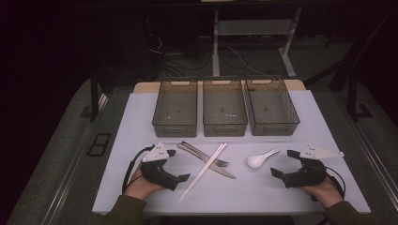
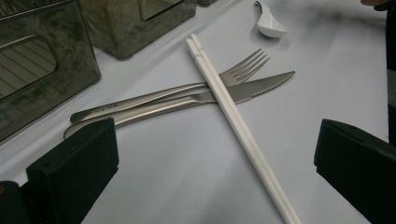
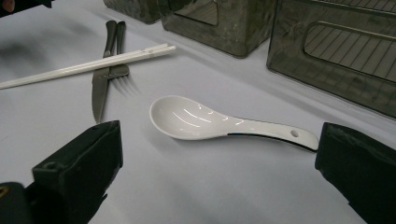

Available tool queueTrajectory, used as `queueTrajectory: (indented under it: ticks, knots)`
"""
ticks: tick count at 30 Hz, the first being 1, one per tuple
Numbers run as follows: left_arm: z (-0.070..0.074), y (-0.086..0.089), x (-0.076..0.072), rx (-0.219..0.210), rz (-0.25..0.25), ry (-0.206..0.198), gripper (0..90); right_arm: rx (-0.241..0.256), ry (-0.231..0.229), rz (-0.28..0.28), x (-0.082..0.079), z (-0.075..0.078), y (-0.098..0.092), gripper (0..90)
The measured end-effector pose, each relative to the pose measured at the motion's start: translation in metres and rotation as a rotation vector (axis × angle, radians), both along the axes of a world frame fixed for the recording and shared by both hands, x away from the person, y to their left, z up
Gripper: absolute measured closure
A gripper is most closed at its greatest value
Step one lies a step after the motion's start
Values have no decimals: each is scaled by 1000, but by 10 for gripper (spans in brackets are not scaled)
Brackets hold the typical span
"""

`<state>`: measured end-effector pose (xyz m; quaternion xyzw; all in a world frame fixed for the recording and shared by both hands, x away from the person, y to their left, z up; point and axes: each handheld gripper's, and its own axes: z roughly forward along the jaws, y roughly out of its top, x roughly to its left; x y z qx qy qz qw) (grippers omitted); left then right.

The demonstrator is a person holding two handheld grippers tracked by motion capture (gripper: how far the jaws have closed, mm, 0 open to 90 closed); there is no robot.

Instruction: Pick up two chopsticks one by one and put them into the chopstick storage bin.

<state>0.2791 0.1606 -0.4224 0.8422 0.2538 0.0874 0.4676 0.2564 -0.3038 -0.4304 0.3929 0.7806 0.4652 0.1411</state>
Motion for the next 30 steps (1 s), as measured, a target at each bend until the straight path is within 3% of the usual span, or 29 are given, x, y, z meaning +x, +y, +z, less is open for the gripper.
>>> queueTrajectory:
  ticks: [30]
  knots:
    - [12, -7, 6, -26, 5, -14, 0, 20, -14, 21, -4, 2, 3, 9]
